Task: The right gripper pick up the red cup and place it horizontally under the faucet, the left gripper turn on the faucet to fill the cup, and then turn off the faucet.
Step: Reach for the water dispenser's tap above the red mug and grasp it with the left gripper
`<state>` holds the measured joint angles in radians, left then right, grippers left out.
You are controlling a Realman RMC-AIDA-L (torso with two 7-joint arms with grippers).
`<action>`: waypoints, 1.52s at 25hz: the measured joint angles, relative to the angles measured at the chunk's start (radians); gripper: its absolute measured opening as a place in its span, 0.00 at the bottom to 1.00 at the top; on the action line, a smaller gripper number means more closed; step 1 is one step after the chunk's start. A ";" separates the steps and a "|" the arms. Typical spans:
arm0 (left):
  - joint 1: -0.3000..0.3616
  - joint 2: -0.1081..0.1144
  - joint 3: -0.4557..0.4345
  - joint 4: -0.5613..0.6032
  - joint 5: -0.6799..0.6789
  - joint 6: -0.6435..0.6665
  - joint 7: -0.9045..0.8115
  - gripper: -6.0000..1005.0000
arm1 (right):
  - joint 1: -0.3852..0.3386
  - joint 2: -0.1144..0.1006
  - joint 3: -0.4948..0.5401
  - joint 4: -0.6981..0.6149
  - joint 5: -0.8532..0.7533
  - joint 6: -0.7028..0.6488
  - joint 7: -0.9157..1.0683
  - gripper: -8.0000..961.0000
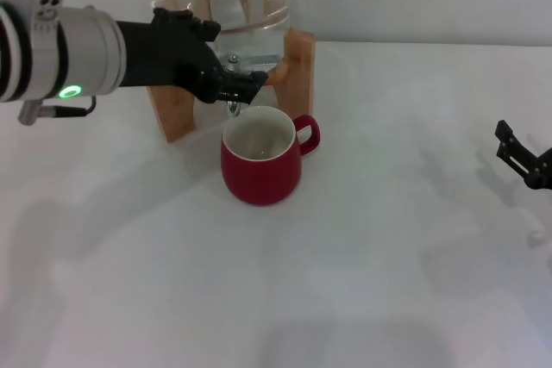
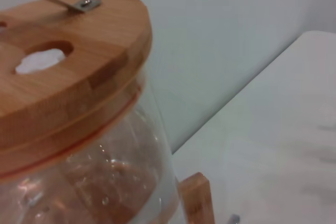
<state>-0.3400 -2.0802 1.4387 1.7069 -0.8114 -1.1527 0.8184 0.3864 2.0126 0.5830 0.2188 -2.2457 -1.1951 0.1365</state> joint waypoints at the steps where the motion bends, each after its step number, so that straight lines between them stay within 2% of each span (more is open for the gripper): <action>1: -0.008 0.000 0.000 -0.011 -0.002 0.006 0.004 0.89 | 0.001 0.000 0.000 0.000 0.000 0.000 0.000 0.90; 16: -0.099 0.000 0.003 -0.106 -0.008 0.015 0.040 0.89 | 0.003 -0.003 0.012 -0.001 0.000 0.000 0.000 0.90; 38: -0.184 -0.001 0.025 -0.210 -0.010 0.022 0.089 0.89 | 0.002 0.000 0.015 0.002 0.000 -0.003 0.000 0.90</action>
<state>-0.5239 -2.0812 1.4632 1.4973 -0.8210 -1.1306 0.9073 0.3880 2.0126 0.5982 0.2210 -2.2457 -1.1981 0.1365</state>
